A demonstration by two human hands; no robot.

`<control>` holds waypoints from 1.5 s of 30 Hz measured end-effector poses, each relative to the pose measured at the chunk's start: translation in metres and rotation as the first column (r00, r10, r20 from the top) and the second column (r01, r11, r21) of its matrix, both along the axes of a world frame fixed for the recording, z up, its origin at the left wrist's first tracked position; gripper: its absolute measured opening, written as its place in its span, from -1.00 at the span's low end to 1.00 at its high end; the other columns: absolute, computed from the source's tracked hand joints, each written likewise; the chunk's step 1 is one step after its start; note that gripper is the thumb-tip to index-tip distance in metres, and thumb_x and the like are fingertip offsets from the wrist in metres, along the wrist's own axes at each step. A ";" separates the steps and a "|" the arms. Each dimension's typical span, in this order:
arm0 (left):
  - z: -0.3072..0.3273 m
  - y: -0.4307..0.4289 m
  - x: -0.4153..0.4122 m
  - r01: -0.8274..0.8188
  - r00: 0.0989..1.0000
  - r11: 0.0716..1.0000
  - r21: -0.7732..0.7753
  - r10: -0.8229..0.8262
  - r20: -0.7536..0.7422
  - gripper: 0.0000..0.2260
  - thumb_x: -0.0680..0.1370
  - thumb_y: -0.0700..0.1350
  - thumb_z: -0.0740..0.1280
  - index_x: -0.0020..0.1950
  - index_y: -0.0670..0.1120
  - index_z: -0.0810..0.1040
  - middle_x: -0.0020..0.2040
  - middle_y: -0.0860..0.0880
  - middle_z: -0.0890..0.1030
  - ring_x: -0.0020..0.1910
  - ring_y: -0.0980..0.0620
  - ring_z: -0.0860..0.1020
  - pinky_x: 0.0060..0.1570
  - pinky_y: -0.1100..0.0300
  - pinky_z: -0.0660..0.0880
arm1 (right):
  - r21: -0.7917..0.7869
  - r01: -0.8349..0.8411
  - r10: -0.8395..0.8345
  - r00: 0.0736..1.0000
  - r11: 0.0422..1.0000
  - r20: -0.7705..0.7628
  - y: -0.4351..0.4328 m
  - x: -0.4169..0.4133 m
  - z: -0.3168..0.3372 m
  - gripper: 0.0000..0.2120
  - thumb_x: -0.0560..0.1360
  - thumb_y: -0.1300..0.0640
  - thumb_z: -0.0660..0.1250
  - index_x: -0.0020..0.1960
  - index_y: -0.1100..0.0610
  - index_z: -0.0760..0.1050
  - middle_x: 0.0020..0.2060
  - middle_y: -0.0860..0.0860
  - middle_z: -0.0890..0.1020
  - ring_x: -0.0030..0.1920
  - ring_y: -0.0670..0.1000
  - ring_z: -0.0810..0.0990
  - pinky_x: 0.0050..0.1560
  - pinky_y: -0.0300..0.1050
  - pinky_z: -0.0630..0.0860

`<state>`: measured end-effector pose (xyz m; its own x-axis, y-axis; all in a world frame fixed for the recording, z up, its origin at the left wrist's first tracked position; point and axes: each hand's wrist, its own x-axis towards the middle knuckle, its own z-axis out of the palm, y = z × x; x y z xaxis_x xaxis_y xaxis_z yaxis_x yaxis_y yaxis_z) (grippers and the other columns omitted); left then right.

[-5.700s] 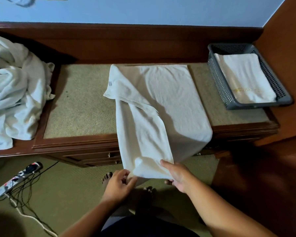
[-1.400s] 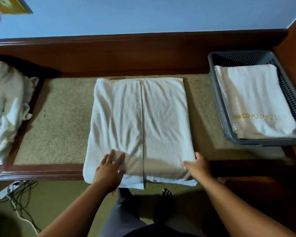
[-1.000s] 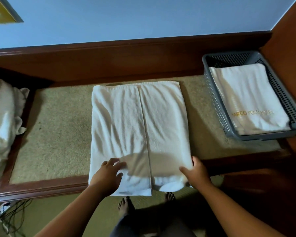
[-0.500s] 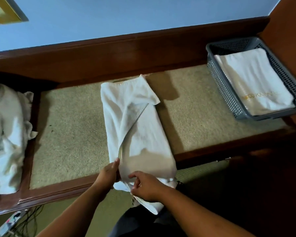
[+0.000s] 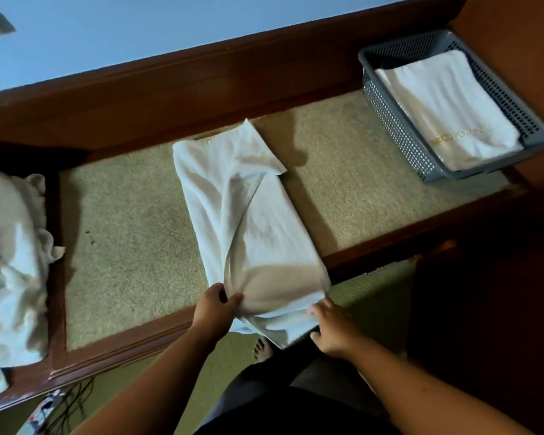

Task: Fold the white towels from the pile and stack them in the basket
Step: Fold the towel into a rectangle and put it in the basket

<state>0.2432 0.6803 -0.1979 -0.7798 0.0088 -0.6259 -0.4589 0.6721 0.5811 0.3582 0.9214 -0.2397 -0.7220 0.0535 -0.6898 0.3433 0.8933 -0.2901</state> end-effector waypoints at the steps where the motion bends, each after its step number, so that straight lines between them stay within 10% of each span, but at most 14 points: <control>1: -0.002 -0.003 0.001 -0.006 0.999 1.000 0.013 0.006 0.032 -0.78 0.53 0.00 0.44 -0.11 -0.13 0.52 -0.23 -0.13 0.62 -0.26 -0.10 0.58 -0.25 -0.11 0.56 | -0.027 0.027 -0.025 0.997 0.999 0.071 0.002 0.007 -0.005 -0.42 0.50 -0.01 0.33 0.47 0.02 0.26 0.45 0.07 0.22 0.44 0.15 0.31 0.43 -0.01 0.27; 5: -0.001 0.006 0.012 0.078 0.976 0.985 0.154 -0.108 0.191 -0.80 0.53 -0.03 0.47 0.05 -0.12 0.61 -0.19 -0.01 0.65 -0.25 0.06 0.59 -0.34 0.21 0.53 | -0.204 0.381 -0.330 0.911 0.902 0.247 -0.002 0.023 -0.029 -0.34 0.53 0.10 0.40 0.54 0.15 0.21 0.47 0.20 0.23 0.47 0.14 0.27 0.39 -0.15 0.27; 10: -0.014 0.020 0.035 0.019 0.970 0.990 0.142 -0.052 0.236 -0.74 0.54 -0.09 0.48 0.15 -0.20 0.62 -0.28 0.01 0.58 -0.44 0.16 0.45 -0.54 0.37 0.35 | -0.239 0.885 -0.861 0.451 0.399 0.235 -0.008 0.021 -0.049 -0.65 0.56 0.27 0.38 0.30 0.29 0.41 0.16 0.22 0.54 0.18 0.17 0.53 0.04 -0.15 0.40; 14: -0.022 0.018 0.048 -0.062 0.970 0.992 0.107 0.035 0.241 -0.76 0.54 -0.11 0.47 0.12 -0.22 0.65 -0.29 0.01 0.60 -0.42 0.14 0.47 -0.45 0.28 0.39 | -0.228 0.973 -0.877 0.138 0.033 0.460 0.003 0.013 -0.063 -0.39 0.52 -0.13 0.35 0.49 0.00 0.27 0.27 0.07 0.50 0.18 0.08 0.52 0.06 0.09 0.54; 17: -0.027 0.015 0.056 -0.078 0.973 0.991 0.108 0.053 0.223 -0.82 0.55 -0.11 0.46 0.08 -0.18 0.65 -0.33 0.03 0.56 -0.37 0.10 0.47 -0.34 0.19 0.39 | -0.291 0.935 -0.775 0.027 -0.205 0.632 0.000 0.011 -0.069 -0.76 0.59 -0.02 0.27 0.23 0.01 0.48 0.13 -0.01 0.54 0.18 0.02 0.48 0.21 0.13 0.41; 21: -0.025 0.013 0.060 -0.102 0.969 0.990 0.099 0.076 0.235 -0.83 0.57 -0.09 0.44 0.03 -0.19 0.60 -0.30 -0.09 0.51 -0.36 0.01 0.44 -0.36 0.17 0.37 | -0.328 0.900 -0.807 -0.043 -0.287 0.589 -0.010 0.020 -0.071 -0.81 0.63 0.19 0.16 0.00 0.05 0.55 0.00 0.06 0.63 -0.01 0.05 0.57 0.00 0.03 0.48; 27: -0.032 0.017 0.072 -0.173 0.971 0.985 -0.021 0.174 0.161 -0.78 0.56 -0.04 0.44 0.07 -0.17 0.62 -0.24 -0.09 0.60 -0.29 -0.07 0.51 -0.24 0.10 0.42 | -0.226 0.953 -0.895 0.274 0.203 0.352 -0.003 0.067 -0.079 -0.88 0.45 0.21 0.31 -0.22 0.12 0.39 -0.32 0.06 0.42 -0.34 0.00 0.41 -0.39 -0.16 0.39; 31: -0.024 0.035 0.081 -0.258 0.960 0.958 -0.127 0.269 0.080 -0.69 0.60 0.09 0.35 0.12 -0.15 0.50 -0.02 -0.13 0.61 -0.13 -0.10 0.56 -0.17 0.07 0.47 | -0.252 0.866 -0.829 0.492 0.433 0.265 0.007 0.072 -0.058 -0.55 0.46 0.07 0.45 0.29 0.15 0.44 0.10 0.11 0.58 0.08 0.12 0.59 0.02 -0.12 0.45; 36: -0.008 0.051 0.093 -0.233 0.968 0.953 -0.195 0.208 -0.141 -0.50 0.56 0.04 0.41 0.40 -0.14 0.35 0.34 -0.23 0.44 0.25 -0.27 0.48 0.25 -0.16 0.45 | -0.255 0.584 -0.571 0.810 0.771 0.130 0.030 0.062 -0.002 -0.49 0.55 0.04 0.36 0.46 0.06 0.31 0.39 0.10 0.39 0.29 0.11 0.50 0.23 -0.11 0.46; 45: 0.010 0.073 0.100 0.210 0.922 0.900 -0.381 -0.312 -0.229 -0.48 0.61 0.13 0.26 0.54 0.04 0.25 0.57 0.02 0.19 0.51 -0.11 0.22 0.42 -0.13 0.27 | -0.180 0.027 -0.066 0.974 0.983 -0.215 0.043 0.013 0.052 -0.37 0.58 0.02 0.27 0.59 0.00 0.13 0.53 -0.01 0.15 0.46 0.03 0.30 0.41 -0.04 0.35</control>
